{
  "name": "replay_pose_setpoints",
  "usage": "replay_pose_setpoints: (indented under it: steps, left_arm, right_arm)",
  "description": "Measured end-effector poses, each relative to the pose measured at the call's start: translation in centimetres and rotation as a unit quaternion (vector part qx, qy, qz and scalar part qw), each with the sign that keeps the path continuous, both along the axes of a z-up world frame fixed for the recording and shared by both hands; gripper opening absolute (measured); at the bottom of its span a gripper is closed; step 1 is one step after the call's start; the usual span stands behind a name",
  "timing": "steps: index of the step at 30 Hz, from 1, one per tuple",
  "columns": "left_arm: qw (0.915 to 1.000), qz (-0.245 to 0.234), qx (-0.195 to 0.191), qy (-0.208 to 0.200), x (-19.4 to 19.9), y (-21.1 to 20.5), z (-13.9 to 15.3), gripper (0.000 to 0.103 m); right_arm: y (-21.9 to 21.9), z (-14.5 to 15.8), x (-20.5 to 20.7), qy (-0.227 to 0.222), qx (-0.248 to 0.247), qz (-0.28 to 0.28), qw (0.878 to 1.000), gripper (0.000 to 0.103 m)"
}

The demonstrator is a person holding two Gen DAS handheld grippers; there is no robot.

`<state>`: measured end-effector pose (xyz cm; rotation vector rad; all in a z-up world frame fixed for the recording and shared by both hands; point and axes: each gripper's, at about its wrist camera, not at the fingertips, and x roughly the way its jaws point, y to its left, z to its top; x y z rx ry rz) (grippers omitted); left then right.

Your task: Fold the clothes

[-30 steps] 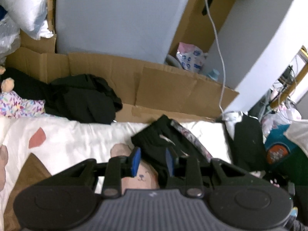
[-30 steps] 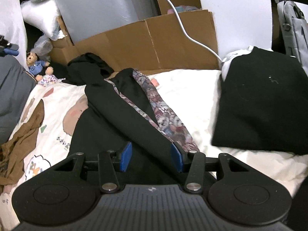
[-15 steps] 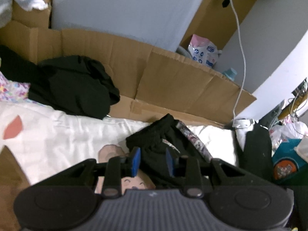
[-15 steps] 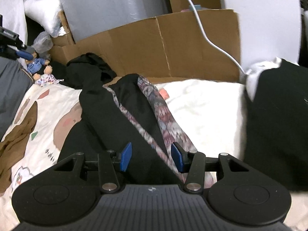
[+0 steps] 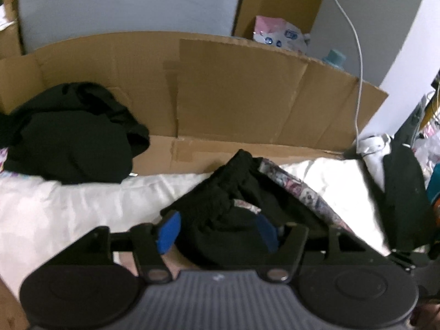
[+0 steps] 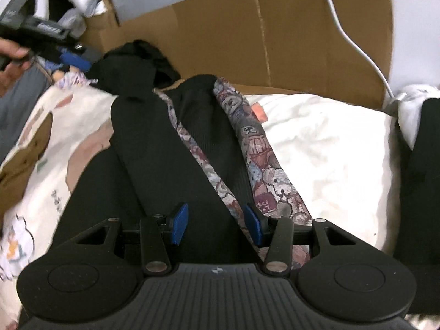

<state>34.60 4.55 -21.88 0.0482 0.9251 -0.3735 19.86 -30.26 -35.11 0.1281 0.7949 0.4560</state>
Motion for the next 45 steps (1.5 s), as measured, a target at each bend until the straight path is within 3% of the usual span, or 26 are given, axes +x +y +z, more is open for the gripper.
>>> replay_pose_setpoints:
  steps: [11, 20, 24, 28, 35, 39, 42, 45]
  left_arm:
    - [0.9929, -0.094, 0.071, -0.007, 2.4, -3.4, -4.5, 0.069]
    - [0.9937, -0.085, 0.069, -0.020, 2.7, -3.0, -5.8, 0.069]
    - [0.9917, -0.092, 0.084, -0.032, 2.3, -3.6, -6.5, 0.069]
    - [0.9888, -0.096, 0.113, -0.017, 3.3, -3.8, -7.3, 0.069]
    - [0.9903, -0.077, 0.115, -0.010, 3.9, -3.2, -7.9, 0.074]
    - [0.9901, -0.082, 0.113, -0.016, 3.7, -3.6, -7.9, 0.043]
    - [0.9927, -0.078, 0.089, -0.026, 3.7, -3.6, -7.0, 0.034]
    - [0.9944, -0.074, 0.058, -0.048, 3.7, -4.0, -5.3, 0.033]
  right_arm:
    - [-1.0, -1.2, 0.7, 0.039, -0.005, 0.002, 0.999, 0.050]
    - [-1.1, -1.6, 0.5, 0.042, -0.001, 0.027, 0.999, 0.048]
    - [-1.2, -1.5, 0.6, 0.040, 0.005, 0.033, 0.999, 0.036]
    - [-1.4, -1.2, 0.5, 0.035, 0.008, 0.037, 0.999, 0.023]
    - [-2.1, -0.9, 0.7, 0.035, 0.015, 0.022, 0.999, 0.013]
    - [-2.7, -0.8, 0.6, 0.033, 0.022, 0.013, 0.999, 0.011]
    - [-3.1, -0.7, 0.6, 0.031, 0.028, 0.007, 0.999, 0.010]
    - [-3.7, -0.5, 0.7, 0.029, 0.034, -0.007, 0.999, 0.009]
